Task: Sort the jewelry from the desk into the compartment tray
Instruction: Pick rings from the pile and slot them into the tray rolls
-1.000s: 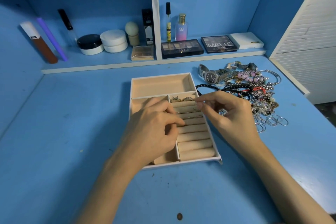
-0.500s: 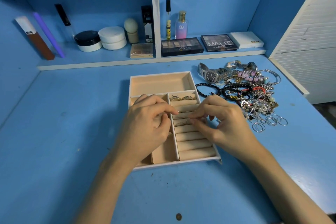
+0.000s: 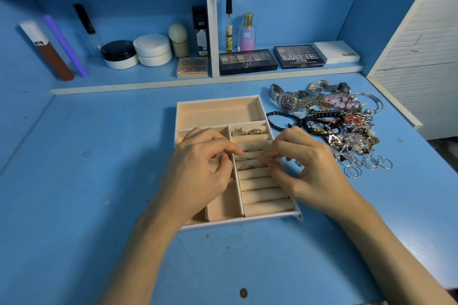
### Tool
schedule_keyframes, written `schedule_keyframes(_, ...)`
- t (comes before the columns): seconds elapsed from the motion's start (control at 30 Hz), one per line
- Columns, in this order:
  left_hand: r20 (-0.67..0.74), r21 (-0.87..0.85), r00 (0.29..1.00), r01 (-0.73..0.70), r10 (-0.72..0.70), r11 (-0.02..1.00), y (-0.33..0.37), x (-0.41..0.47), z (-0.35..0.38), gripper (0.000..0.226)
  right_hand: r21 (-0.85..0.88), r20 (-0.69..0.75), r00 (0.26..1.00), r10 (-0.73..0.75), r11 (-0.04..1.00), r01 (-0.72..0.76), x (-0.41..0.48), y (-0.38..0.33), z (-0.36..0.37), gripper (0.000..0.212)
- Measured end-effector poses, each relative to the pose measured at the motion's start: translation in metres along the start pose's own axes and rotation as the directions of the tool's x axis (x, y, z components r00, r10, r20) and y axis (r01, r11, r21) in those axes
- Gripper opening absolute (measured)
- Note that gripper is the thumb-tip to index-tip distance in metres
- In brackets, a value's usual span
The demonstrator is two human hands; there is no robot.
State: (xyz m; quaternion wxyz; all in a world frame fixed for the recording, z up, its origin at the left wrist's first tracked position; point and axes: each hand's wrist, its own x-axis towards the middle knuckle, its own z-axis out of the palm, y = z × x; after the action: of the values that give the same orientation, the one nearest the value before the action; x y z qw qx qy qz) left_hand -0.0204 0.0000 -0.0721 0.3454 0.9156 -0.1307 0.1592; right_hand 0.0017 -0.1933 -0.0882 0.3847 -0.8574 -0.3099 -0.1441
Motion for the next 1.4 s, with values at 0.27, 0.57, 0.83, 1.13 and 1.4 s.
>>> schedule_keyframes(0.27, 0.007, 0.000, 1.000, -0.007, 0.007, 1.000, 0.000, -0.001, -0.001, 0.024, -0.037, -0.034, 0.999, -0.038, 0.999, 0.036, -0.001, 0.002, 0.000, 0.024)
schedule_keyframes(0.57, 0.017, 0.007, 1.000, -0.001, 0.000, 1.000, 0.000, -0.001, -0.001, 0.024, -0.043, -0.041, 0.999, -0.024, 0.999, 0.023, -0.001, 0.004, 0.001, 0.026)
schedule_keyframes(0.83, 0.014, 0.002, 1.000, -0.005, 0.005, 1.000, 0.003, 0.000, -0.003, 0.027, 0.057, -0.077, 0.993, 0.094, 0.994, -0.090, 0.002, 0.003, -0.005, 0.024)
schedule_keyframes(1.13, 0.087, -0.037, 0.994, -0.065, 0.068, 0.997, 0.034, 0.010, 0.005, 0.019, 0.115, -0.200, 0.919, 0.341, 0.939, -0.324, -0.013, 0.026, -0.053, 0.030)
schedule_keyframes(1.4, 0.271, -0.029, 0.942, -0.197, 0.197, 0.980, 0.073, 0.025, 0.065, 0.021, 0.103, -0.334, 0.840, 0.428, 0.902, -0.419, -0.034, 0.051, -0.079, 0.032)
